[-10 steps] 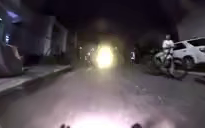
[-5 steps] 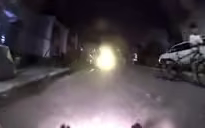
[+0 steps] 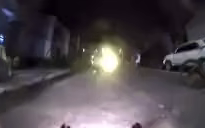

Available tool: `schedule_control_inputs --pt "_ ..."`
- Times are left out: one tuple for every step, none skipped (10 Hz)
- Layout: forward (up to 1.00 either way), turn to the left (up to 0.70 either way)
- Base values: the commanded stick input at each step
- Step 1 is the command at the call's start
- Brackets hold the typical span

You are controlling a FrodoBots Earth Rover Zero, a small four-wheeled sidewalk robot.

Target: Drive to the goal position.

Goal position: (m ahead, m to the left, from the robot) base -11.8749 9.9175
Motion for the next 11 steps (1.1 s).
schedule_control_inputs --pt "1.0 0.0" --pt "1.0 0.0" --pt "1.0 0.0" --pt "1.0 0.0" --pt "1.0 0.0" --pt "1.0 0.0" --pt "1.0 0.0" --pt "1.0 0.0" --pt "1.0 0.0" --pt "1.0 0.0" --pt "1.0 0.0"
